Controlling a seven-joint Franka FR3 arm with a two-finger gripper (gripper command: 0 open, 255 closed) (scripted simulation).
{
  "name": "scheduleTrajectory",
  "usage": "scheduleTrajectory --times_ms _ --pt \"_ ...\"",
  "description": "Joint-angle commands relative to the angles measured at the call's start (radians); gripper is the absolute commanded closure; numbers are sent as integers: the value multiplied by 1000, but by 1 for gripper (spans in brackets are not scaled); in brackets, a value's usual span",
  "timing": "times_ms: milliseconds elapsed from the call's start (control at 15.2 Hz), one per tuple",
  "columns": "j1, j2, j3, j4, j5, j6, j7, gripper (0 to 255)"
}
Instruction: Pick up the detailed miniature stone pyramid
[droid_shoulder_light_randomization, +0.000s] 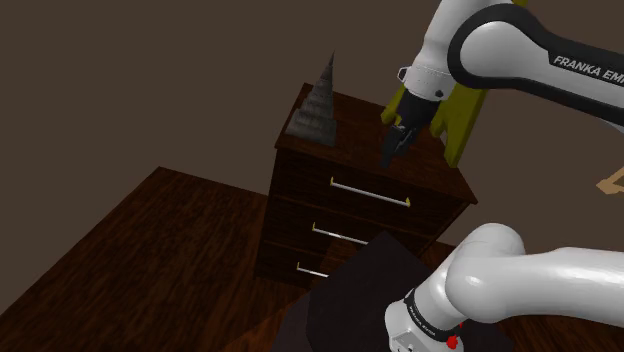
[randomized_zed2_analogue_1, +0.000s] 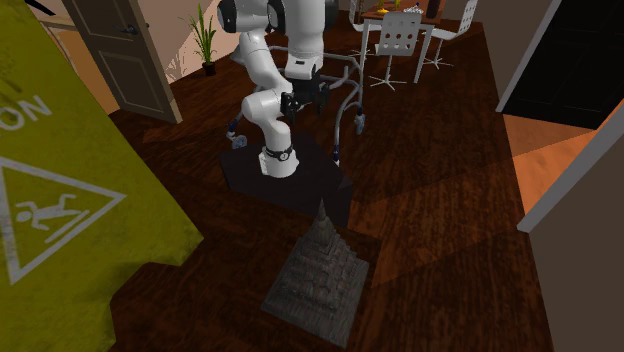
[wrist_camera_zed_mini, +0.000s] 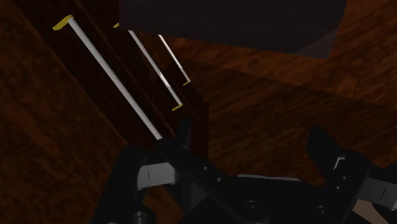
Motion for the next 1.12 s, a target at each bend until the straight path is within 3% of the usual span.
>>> scheduleTrajectory --times_ms 0,594,1056 --pt "0 0 0 0 0 0 0 0" --pt "-89 126 120 -100 -61 500 246 0" --pt "-235 296 243 -76 -205 841 506 0"
